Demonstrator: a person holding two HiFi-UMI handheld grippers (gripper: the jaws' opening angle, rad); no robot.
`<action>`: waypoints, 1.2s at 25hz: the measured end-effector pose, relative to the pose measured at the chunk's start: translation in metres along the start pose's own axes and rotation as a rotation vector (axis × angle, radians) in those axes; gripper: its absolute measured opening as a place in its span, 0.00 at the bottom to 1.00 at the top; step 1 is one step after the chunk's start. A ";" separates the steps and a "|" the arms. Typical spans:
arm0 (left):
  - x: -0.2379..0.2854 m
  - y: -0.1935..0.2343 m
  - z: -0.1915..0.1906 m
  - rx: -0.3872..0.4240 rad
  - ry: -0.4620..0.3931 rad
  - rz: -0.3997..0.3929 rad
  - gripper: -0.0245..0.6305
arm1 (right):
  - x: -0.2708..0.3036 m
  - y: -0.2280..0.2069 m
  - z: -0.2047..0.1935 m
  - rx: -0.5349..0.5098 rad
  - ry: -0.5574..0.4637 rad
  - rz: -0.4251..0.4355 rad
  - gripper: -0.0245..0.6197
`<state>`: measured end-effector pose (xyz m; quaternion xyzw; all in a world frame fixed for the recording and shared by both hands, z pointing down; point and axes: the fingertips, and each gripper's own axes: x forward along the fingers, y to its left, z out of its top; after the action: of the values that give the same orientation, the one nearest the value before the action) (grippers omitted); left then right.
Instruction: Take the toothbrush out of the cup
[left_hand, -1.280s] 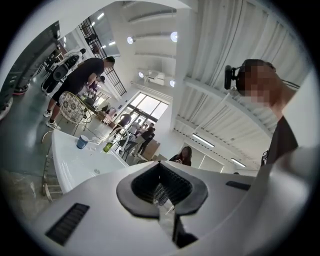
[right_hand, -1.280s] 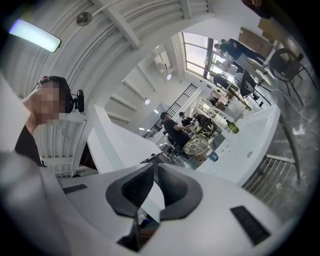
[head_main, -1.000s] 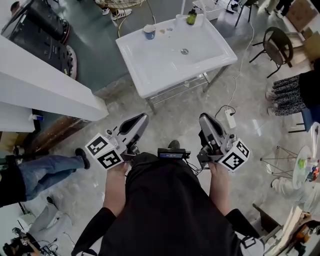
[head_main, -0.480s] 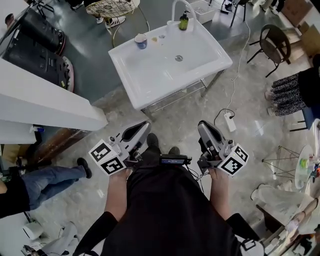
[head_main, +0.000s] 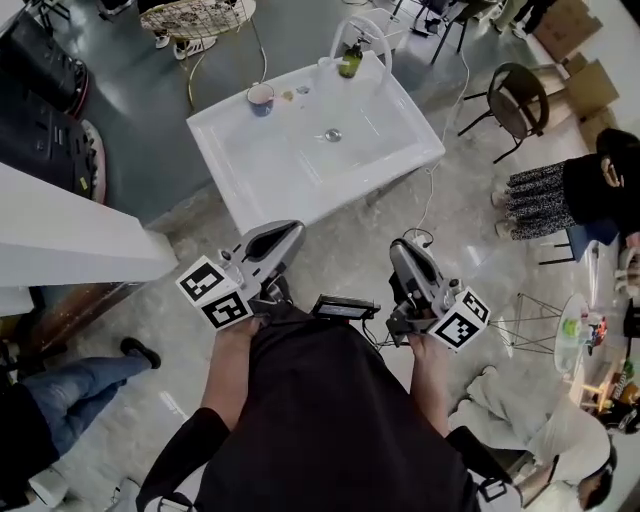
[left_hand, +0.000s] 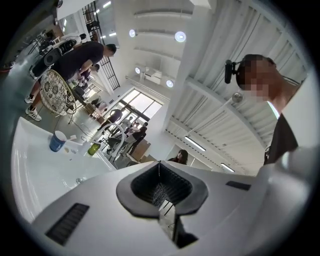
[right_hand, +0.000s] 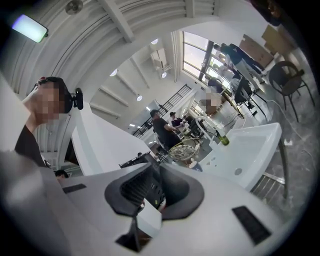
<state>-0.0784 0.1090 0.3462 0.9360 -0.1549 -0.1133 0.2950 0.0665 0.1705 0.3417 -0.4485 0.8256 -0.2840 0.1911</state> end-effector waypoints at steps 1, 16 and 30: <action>0.001 0.008 0.006 0.002 -0.007 -0.001 0.05 | 0.010 0.000 0.003 -0.008 0.002 -0.001 0.09; -0.031 0.127 0.060 -0.052 -0.082 0.045 0.05 | 0.150 -0.002 -0.002 -0.059 0.168 -0.055 0.09; -0.017 0.165 0.062 -0.255 -0.201 0.043 0.05 | 0.198 -0.038 -0.004 -0.032 0.263 -0.021 0.09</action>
<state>-0.1495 -0.0455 0.3962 0.8715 -0.1879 -0.2190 0.3965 -0.0155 -0.0132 0.3572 -0.4189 0.8433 -0.3292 0.0711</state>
